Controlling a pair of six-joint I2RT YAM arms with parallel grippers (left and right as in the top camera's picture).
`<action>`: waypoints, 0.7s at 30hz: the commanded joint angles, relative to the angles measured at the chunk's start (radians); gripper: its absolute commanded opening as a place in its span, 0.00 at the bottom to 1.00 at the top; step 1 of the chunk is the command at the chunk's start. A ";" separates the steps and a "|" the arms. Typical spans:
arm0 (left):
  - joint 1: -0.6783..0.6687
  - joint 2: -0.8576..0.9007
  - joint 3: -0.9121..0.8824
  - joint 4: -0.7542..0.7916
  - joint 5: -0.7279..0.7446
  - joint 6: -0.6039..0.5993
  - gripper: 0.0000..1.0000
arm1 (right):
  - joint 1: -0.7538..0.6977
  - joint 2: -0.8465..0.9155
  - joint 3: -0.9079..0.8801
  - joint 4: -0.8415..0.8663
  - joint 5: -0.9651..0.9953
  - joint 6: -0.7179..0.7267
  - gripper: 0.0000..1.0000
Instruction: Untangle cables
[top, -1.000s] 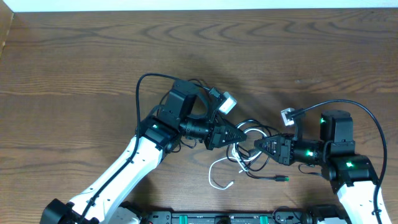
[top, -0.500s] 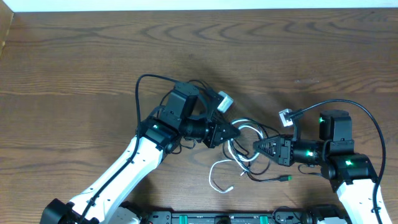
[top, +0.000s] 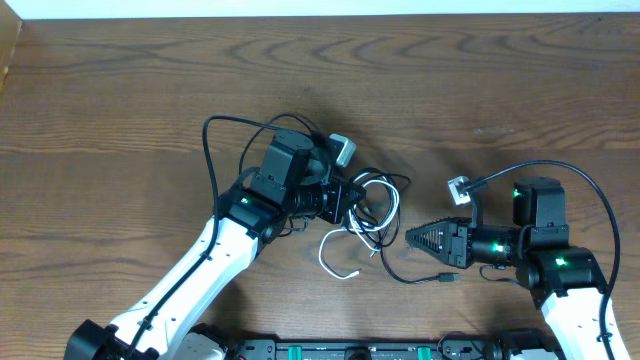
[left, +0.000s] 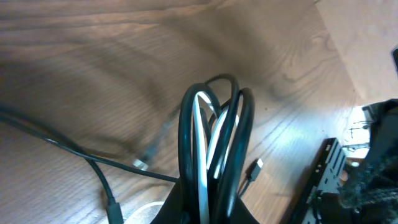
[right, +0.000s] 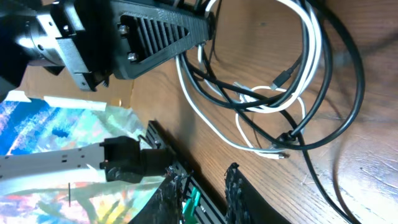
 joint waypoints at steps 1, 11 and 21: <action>0.003 -0.008 0.002 0.017 0.108 -0.005 0.08 | 0.000 0.000 0.013 -0.014 0.088 -0.023 0.23; 0.003 -0.008 0.002 0.046 0.368 -0.005 0.08 | 0.000 0.018 0.012 -0.015 0.183 -0.023 0.24; 0.003 -0.008 0.002 0.079 0.428 -0.006 0.08 | 0.000 0.060 0.011 -0.011 0.190 -0.023 0.22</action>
